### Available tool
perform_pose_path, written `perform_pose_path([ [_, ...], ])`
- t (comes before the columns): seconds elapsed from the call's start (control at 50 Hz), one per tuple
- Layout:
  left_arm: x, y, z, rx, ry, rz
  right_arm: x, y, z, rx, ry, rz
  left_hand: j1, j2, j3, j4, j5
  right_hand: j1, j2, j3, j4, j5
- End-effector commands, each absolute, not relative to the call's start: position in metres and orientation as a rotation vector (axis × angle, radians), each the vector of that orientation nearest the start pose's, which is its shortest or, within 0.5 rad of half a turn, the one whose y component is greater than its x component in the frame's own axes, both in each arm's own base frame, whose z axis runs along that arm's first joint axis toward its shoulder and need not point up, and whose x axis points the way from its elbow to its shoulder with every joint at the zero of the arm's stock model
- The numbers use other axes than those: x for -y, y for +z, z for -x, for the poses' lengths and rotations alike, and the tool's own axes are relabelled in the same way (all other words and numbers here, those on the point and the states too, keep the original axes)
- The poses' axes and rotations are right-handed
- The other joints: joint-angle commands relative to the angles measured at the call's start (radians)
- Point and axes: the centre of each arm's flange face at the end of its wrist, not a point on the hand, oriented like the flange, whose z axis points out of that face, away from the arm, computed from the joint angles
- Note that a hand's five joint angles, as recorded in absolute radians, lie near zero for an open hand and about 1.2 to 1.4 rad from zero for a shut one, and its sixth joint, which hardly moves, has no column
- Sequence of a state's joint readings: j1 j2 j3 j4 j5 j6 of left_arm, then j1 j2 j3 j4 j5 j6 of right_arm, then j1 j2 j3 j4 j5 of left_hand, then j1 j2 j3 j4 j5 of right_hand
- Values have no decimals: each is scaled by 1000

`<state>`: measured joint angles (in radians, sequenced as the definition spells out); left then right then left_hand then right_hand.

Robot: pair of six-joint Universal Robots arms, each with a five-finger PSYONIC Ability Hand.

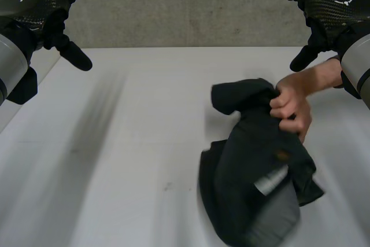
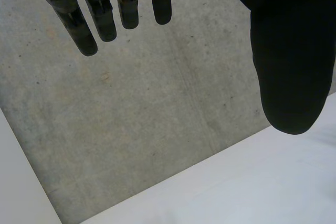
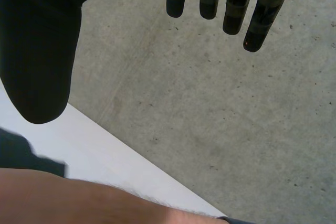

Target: Fold the shorts.

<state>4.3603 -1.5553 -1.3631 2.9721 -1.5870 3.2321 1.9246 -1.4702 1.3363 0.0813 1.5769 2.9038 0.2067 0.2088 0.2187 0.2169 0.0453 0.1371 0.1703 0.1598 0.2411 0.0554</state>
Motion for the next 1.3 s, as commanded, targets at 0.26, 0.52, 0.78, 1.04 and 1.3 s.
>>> perform_pose_path([
  [0.26, 238, 359, 228, -2240, -2408, -491, 266, 341, -238, -2022, -2215, 611, -25, -28, -37, -36, -39, 37, 4, 15, -67, -55],
  [0.52, 238, 357, 229, -2233, -2417, -497, 265, 339, -241, -2036, -2181, 633, -23, -25, -35, -33, -36, 37, 4, 15, -67, -55],
  [0.78, 235, 316, 255, -2400, -2280, -651, 224, 291, -239, -2323, -1612, 947, 24, 22, 12, 14, 11, 37, 4, 15, -67, -55],
  [1.04, 204, 219, 306, -2506, -1859, -1177, 197, 202, -241, -2396, -1342, 958, 24, 22, 12, 14, 11, 363, 329, 340, 259, 270],
  [1.3, 167, 153, 324, -2579, -1678, -1375, 255, 190, -249, -2331, -1777, 763, 22, 19, 10, 11, 8, 1259, 1226, 1236, 1155, 1166],
])
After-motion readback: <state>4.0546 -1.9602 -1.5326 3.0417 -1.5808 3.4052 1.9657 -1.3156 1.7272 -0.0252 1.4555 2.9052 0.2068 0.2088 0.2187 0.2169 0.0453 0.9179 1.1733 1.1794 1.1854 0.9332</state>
